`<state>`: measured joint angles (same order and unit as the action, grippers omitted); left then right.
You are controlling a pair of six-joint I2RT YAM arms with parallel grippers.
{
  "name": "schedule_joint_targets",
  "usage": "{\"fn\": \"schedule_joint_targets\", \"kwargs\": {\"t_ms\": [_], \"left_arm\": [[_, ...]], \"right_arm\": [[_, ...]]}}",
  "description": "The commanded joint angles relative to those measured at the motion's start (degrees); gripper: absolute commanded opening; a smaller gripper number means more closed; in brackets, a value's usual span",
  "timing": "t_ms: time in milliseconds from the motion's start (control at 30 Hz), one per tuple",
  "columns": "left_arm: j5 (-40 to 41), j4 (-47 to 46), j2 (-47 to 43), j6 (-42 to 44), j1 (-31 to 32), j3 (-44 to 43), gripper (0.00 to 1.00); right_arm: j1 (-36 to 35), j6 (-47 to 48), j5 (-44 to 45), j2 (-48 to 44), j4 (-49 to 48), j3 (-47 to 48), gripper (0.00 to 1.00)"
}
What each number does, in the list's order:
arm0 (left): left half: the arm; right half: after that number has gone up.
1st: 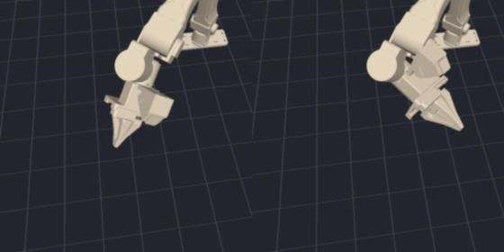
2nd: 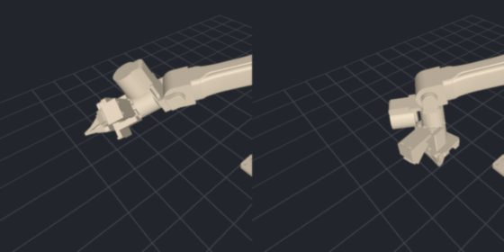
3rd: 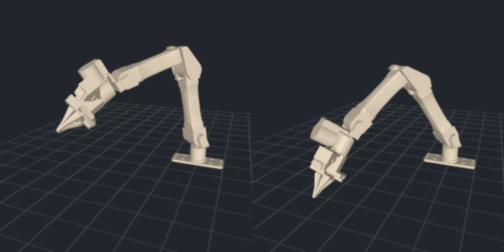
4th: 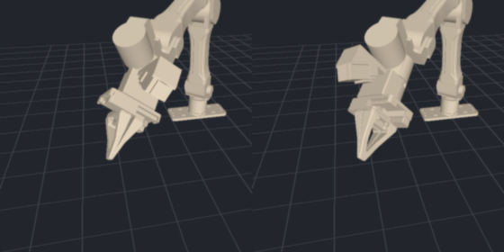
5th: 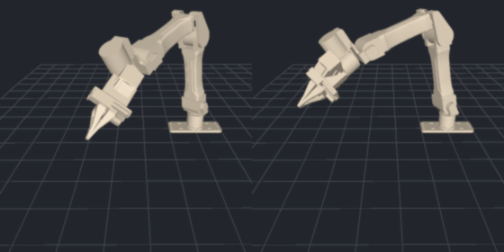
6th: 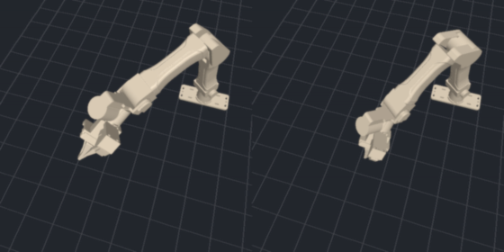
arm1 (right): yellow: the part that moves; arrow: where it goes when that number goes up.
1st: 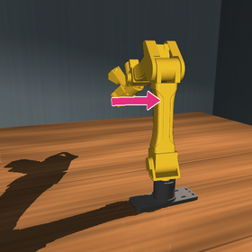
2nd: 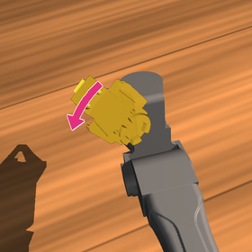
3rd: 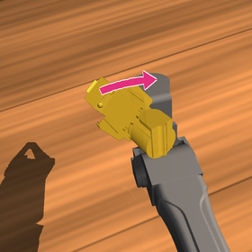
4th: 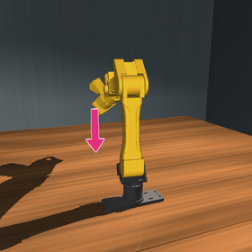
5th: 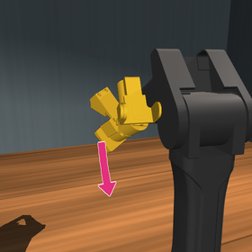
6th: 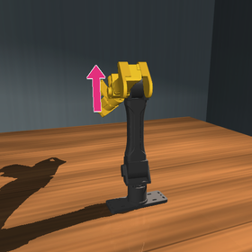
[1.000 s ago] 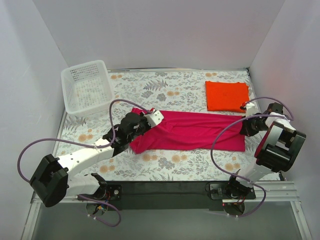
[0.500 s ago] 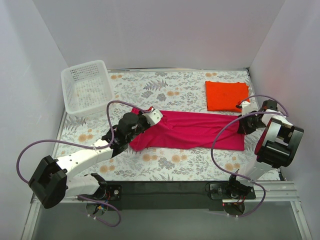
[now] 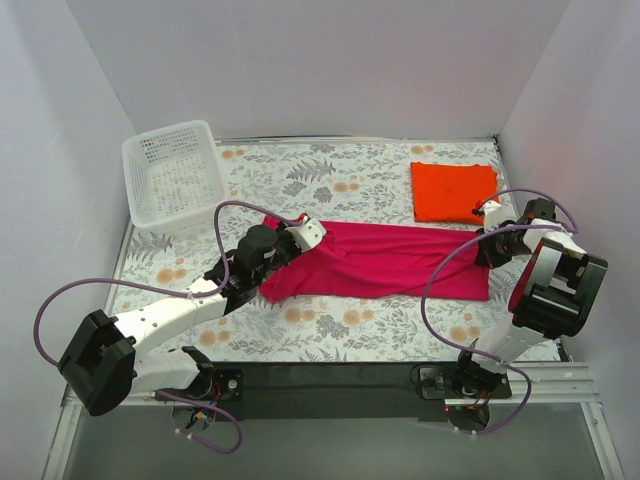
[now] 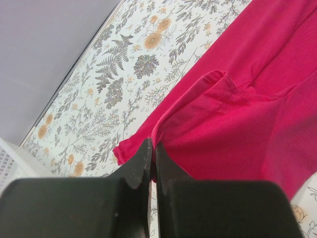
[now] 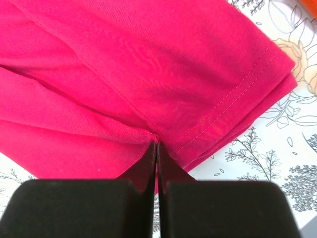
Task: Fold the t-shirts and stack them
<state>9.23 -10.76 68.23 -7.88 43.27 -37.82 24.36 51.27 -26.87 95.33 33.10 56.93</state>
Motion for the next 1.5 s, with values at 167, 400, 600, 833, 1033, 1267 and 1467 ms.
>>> {"fn": "schedule_joint_targets", "kwargs": {"t_ms": [167, 400, 600, 833, 1033, 1267, 1467], "left_arm": [[-0.79, -4.00, -0.46, 1.72, -0.29, 0.12, 0.00], [-1.76, -3.12, 0.59, 3.22, -0.29, -0.50, 0.00], [-2.46, -2.68, 0.42, 5.59, -0.29, -1.02, 0.00], [-5.00, -1.63, -6.16, 4.72, -0.29, 2.13, 0.00], [-14.22, 2.41, -17.50, 3.04, -0.20, 6.44, 0.00], [-23.99, 15.06, -22.95, 3.49, -0.20, 7.67, 0.00], [-22.59, 23.40, -34.27, 4.80, -0.20, 7.77, 0.00]], "right_arm": [[0.07, 1.82, -1.78, -4.89, 1.70, -0.85, 0.01], [0.07, 1.73, -0.64, -3.84, 1.62, -1.47, 0.01], [0.07, 2.17, -0.11, -5.58, 1.96, -2.34, 0.01], [1.39, 6.38, -0.90, -16.48, 4.42, -6.73, 0.01], [3.94, 15.67, -2.75, -28.96, 9.96, -10.25, 0.01], [4.73, 34.48, 0.42, -38.46, 21.64, -14.65, 0.01], [6.66, 46.20, 0.33, -42.24, 33.95, -11.67, 0.01]]}}
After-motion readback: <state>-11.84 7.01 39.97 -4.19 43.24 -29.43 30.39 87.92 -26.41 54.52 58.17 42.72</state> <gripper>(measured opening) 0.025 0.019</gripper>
